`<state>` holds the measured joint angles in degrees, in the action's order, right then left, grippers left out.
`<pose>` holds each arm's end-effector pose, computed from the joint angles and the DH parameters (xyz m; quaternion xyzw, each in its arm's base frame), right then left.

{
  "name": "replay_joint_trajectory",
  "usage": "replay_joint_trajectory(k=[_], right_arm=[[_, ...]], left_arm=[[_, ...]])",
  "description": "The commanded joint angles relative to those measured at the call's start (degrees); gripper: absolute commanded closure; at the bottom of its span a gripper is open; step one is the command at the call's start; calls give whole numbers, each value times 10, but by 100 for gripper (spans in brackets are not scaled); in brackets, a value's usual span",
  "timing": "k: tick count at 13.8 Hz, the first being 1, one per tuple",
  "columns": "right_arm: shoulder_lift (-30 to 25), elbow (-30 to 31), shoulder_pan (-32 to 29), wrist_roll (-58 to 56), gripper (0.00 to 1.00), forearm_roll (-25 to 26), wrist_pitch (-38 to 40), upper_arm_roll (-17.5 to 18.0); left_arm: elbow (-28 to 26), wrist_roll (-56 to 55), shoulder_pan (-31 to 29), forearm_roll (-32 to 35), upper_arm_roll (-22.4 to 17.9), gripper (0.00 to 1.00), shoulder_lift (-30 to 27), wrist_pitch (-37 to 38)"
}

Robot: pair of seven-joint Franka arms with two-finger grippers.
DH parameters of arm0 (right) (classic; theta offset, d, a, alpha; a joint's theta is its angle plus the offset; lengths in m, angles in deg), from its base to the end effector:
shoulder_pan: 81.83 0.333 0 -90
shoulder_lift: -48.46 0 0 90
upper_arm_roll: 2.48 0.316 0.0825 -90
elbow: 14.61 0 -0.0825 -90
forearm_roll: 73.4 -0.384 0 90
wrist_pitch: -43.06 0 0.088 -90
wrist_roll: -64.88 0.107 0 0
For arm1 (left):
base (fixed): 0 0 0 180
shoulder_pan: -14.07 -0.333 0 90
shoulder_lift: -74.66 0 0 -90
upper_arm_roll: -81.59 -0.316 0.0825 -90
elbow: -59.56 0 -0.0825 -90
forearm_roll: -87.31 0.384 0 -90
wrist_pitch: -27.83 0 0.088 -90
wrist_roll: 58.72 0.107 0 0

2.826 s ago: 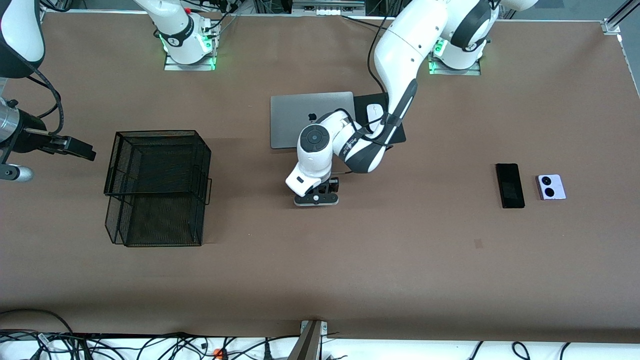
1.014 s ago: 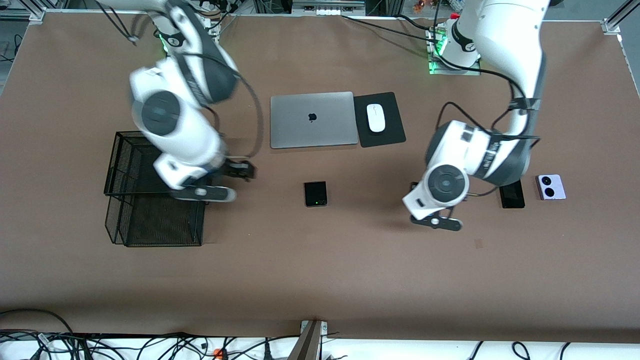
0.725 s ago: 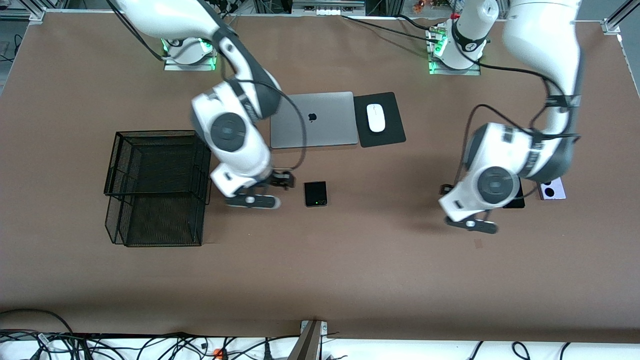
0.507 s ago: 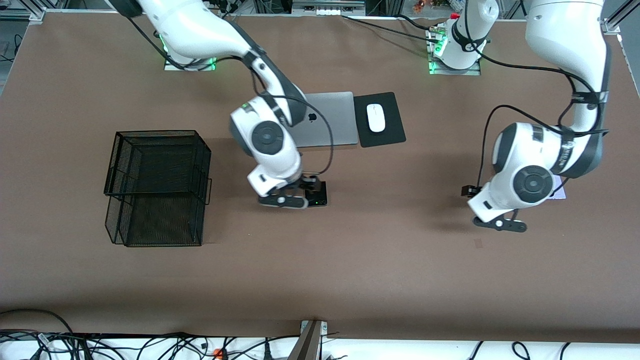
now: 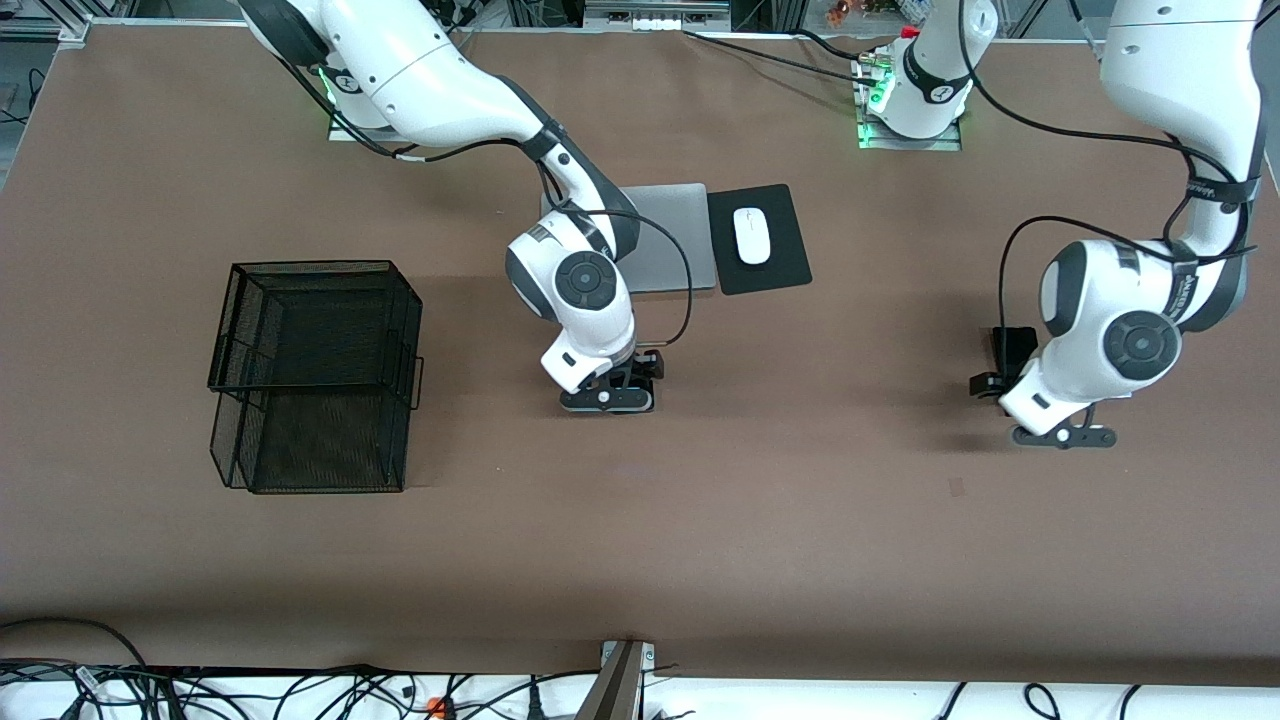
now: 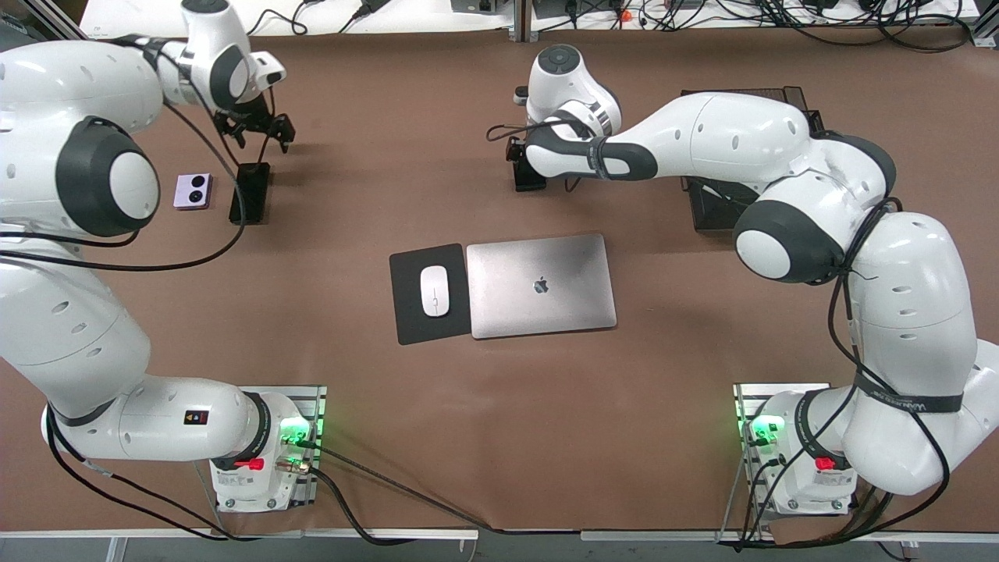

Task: Place phones with both arms
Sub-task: 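Grasp the small phone with the right gripper while the left gripper reaches the tall phone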

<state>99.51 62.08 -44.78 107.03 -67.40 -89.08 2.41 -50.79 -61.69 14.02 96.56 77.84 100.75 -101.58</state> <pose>0.5676 0.4873 0.1993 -0.9991 -0.0146 -0.0350 0.0212 0.6105 0.0434 0.2431 -0.9954 -0.0015 0.0618 0.0731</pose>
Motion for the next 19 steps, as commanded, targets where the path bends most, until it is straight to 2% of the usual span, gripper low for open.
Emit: replay_joint_trajectory(k=[1, 4, 6, 11, 15, 19], right_arm=[[15, -19, 14, -7, 0, 15, -5, -7], [20, -19, 17, -7, 0, 17, -5, -8], [26, -20, 20, -5, 0, 34, -8, -8], [33, -20, 24, -2, 0, 35, -32, -8], [40, -19, 27, -2, 0, 37, -45, -8], [48, -19, 28, -4, 0, 54, -45, -8]], left_arm=[[-59, 3, -30, 9, 12, 0, -33, -42], [-101, 32, -64, 8, 13, 0, -35, -107], [-107, 36, -78, 6, 15, 0, -32, -118], [-133, 82, -98, -8, 22, 0, -30, -154], [-132, 123, -184, -37, 99, 0, -21, -157], [-135, 123, -196, -37, 108, 0, -11, -173]])
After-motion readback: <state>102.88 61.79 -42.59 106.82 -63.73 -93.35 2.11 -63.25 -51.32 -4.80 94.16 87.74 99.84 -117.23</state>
